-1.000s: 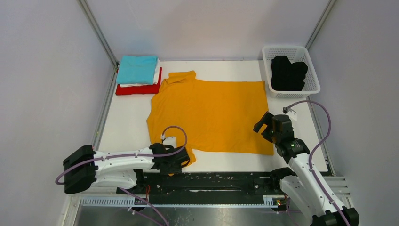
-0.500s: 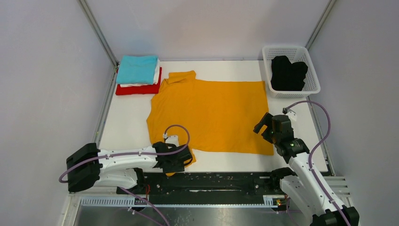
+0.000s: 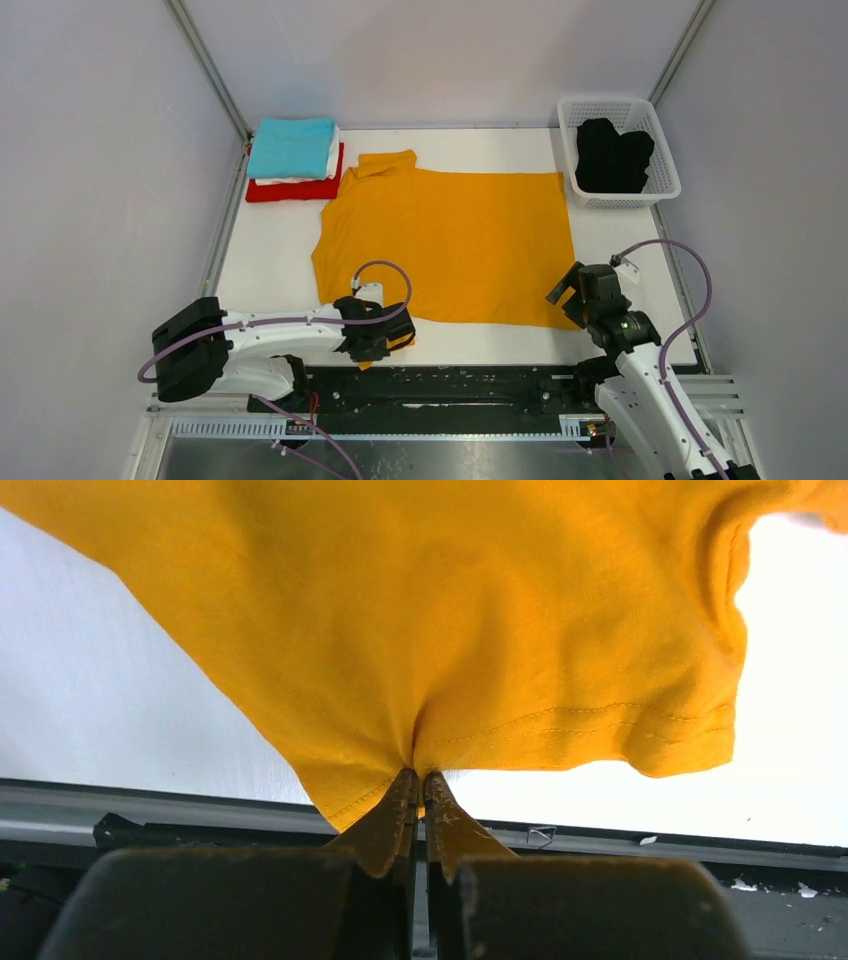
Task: Fold and stack the t-shirts
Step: Grab the side of the flattened tshirt closest away from the robot with both arms
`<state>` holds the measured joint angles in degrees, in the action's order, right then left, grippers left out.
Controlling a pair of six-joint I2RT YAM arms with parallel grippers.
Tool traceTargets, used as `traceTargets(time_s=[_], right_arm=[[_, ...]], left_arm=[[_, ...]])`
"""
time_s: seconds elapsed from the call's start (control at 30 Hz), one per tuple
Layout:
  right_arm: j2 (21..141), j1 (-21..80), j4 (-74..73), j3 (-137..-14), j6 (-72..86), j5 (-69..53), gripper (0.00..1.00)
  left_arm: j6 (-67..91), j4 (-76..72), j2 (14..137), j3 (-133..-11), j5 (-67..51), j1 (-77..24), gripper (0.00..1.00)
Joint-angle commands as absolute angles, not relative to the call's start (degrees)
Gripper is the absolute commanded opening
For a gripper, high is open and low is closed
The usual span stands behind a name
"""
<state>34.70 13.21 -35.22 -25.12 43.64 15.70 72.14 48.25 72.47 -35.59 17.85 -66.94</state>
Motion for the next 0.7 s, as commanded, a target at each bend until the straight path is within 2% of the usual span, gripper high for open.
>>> traceTargets(time_s=[0.0,0.2,0.47,0.57,0.63,0.67], right_arm=[[30.7,13.1,-41.8,-21.0,51.7,16.1,0.97],[29.9,13.0,-37.5,-16.9,56.8,16.5,0.84],[38.2,13.0,-30.3,-14.2,57.6,16.0,0.66],[39.1,13.0,-29.7,-14.5,56.9,16.7,0.51],[38.7,13.0,-29.5,-14.3,56.5,17.2,0.33],[38.2,13.0,-29.5,-14.3,56.2,17.2,0.27]], left_arm=[[68.4,45.9,70.7,-36.0,23.1,-66.5,0.0],[65.7,46.8,66.7,-36.0,24.6,-66.4,0.0],[64.7,48.1,66.3,-37.7,26.5,-65.6,0.0],[64.8,49.9,66.0,-39.1,28.2,-64.9,0.0],[64.5,50.4,65.4,-39.8,29.6,-64.3,0.0],[64.2,50.4,65.1,-40.3,30.2,-63.9,0.0]])
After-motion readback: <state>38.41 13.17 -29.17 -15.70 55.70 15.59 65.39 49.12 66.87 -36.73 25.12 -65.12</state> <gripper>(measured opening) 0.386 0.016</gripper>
